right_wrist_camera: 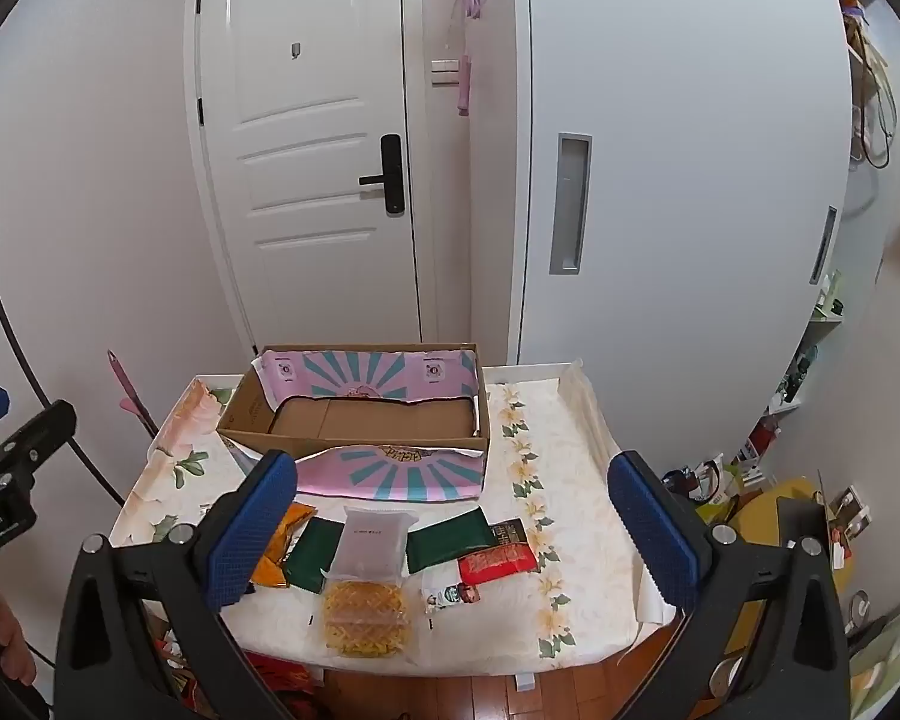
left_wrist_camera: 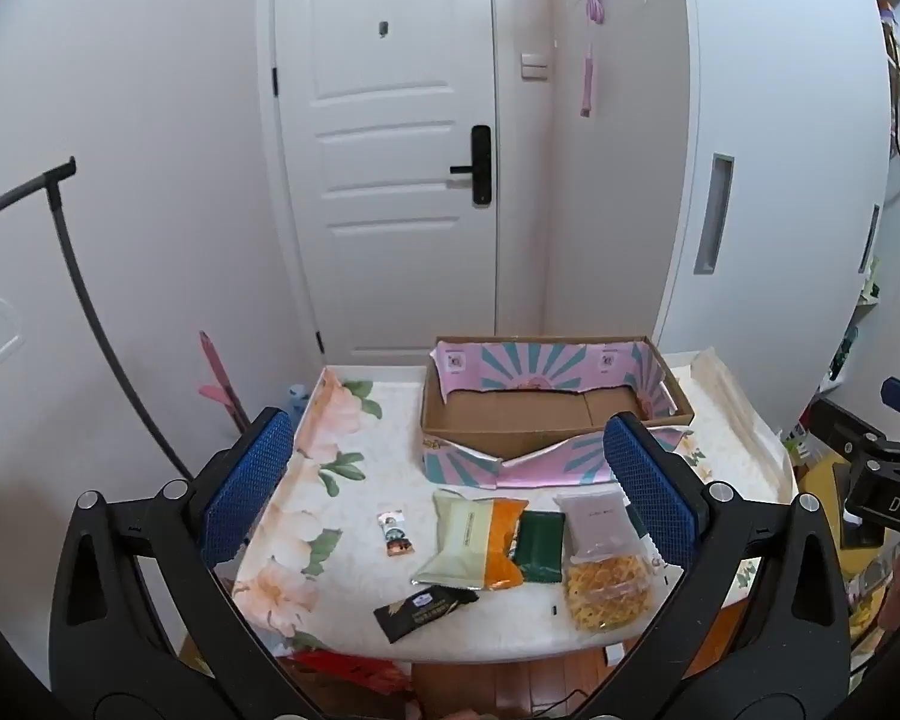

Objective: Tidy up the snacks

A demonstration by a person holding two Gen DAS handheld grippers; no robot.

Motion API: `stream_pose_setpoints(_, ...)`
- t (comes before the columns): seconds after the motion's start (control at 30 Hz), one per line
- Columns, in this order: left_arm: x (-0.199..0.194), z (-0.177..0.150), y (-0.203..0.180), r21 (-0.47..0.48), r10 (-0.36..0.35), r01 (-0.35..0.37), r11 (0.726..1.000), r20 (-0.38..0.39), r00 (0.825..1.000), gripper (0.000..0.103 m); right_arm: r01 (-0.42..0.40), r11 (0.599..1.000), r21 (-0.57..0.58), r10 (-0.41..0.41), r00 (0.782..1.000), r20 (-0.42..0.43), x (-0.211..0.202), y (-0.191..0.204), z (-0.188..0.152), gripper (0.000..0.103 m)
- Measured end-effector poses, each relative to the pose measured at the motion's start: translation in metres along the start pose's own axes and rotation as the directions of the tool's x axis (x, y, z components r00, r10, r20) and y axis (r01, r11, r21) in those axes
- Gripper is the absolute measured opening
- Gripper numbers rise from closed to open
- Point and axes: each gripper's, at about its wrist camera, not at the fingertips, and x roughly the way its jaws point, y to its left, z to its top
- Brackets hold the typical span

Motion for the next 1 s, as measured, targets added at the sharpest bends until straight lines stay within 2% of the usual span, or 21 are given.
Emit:
stream_pose_setpoints(0.13,0.006,0.000,-0.001,0.001,-0.017,0.017,1.000,-0.020,1.000,0.103,0.003,1.000,-0.003,-0.003,1.000,-0.002,0.000,0.000,0.000,0.103)
stream_pose_setpoints(0.27,0.004,0.025,0.014,-0.006,-0.022,0.022,1.000,-0.035,0.999,0.103,0.002,1.000,-0.004,-0.002,1.000,-0.002,-0.001,-0.001,0.001,0.103)
stream_pose_setpoints(0.37,-0.004,0.013,0.009,0.001,-0.004,0.004,1.000,-0.002,1.000,0.103,0.002,1.000,-0.009,-0.002,1.000,0.002,-0.001,0.000,0.000,0.103)
stream_pose_setpoints(1.0,0.000,0.009,0.011,-0.004,0.023,-0.023,1.000,0.016,1.000,0.103,-0.005,1.000,-0.001,0.005,1.000,0.003,0.000,0.005,0.008,0.103)
